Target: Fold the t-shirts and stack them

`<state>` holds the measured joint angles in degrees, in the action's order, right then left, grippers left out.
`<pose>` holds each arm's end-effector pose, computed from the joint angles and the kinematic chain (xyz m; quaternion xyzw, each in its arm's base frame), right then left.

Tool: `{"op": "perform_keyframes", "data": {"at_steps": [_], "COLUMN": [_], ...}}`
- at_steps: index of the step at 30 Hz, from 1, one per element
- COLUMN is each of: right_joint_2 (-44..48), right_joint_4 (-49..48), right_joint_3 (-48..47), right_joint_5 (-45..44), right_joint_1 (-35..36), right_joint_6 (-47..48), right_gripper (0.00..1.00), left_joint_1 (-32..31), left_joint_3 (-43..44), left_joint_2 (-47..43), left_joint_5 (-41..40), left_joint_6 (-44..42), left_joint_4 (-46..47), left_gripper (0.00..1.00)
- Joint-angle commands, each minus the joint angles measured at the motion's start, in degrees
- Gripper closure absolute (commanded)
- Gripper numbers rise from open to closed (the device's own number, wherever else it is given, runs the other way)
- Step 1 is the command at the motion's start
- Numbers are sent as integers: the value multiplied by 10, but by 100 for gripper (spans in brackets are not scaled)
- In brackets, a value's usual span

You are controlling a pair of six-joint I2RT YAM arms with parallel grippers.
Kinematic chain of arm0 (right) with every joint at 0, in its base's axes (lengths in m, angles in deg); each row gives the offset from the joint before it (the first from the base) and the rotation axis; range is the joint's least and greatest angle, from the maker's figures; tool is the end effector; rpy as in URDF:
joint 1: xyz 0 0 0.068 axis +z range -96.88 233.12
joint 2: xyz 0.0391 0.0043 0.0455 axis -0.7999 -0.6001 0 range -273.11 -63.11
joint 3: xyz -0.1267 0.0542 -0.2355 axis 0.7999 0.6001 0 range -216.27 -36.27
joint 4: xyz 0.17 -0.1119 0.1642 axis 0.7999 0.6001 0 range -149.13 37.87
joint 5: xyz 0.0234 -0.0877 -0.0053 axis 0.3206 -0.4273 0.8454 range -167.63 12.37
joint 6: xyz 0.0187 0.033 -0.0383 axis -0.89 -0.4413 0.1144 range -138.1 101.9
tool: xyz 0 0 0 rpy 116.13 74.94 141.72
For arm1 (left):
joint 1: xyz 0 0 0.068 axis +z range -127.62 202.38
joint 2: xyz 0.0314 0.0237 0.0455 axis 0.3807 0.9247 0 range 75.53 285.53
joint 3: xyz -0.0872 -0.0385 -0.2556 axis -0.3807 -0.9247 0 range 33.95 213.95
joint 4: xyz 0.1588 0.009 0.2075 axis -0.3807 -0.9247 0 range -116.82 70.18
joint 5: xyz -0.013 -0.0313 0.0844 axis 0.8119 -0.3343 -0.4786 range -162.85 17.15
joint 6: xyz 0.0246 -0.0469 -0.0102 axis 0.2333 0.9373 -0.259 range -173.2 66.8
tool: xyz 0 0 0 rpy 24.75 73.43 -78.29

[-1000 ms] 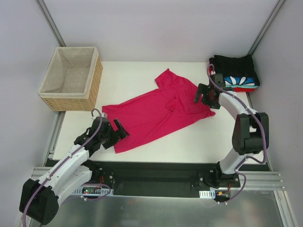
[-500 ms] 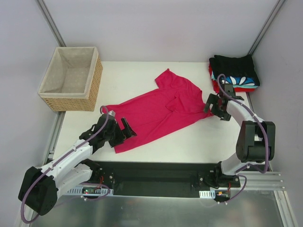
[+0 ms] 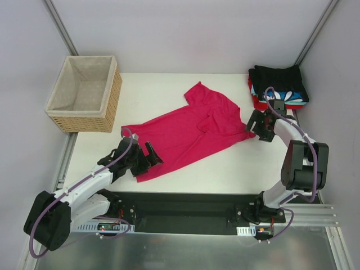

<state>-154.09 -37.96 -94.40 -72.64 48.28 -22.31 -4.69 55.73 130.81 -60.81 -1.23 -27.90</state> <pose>0.3263 -0.0246 0.2064 0.0615 0.9483 0.0397 0.3088 0.1645 -0.0924 0.1731 -0.1536 0.8949 -0.3333 0.2538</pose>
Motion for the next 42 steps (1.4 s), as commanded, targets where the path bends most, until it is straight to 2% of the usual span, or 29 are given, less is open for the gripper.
{"op": "perform_keyframes", "data": {"at_steps": [1, 6, 9, 21, 27, 42], "right_joint_2": [-13, -31, -41, -62, -68, -76], "right_joint_4": [-12, -13, -14, -35, -47, -31], "right_joint_3": [-23, -25, -30, -35, -44, -88], "right_joint_5": [8, -1, -11, 11, 42, 36], "right_joint_1": [-3, -13, -24, -76, -74, -49], "right_joint_6": [-2, -6, -5, -22, -38, -34], "right_gripper": [26, 49, 57, 60, 61, 59], "left_joint_1": [-5, -5, -5, -4, -4, -4], "left_joint_3": [-8, -9, -9, -3, -3, 0], "left_joint_2": [-4, -11, -12, -10, -10, -1], "left_joint_5": [11, 10, 12, 9, 6, 4], "left_joint_6": [2, -1, -3, -10, -10, -7], "left_joint_4": [14, 13, 12, 3, 1, 1], "left_gripper": [1, 1, 1, 1, 1, 1]}}
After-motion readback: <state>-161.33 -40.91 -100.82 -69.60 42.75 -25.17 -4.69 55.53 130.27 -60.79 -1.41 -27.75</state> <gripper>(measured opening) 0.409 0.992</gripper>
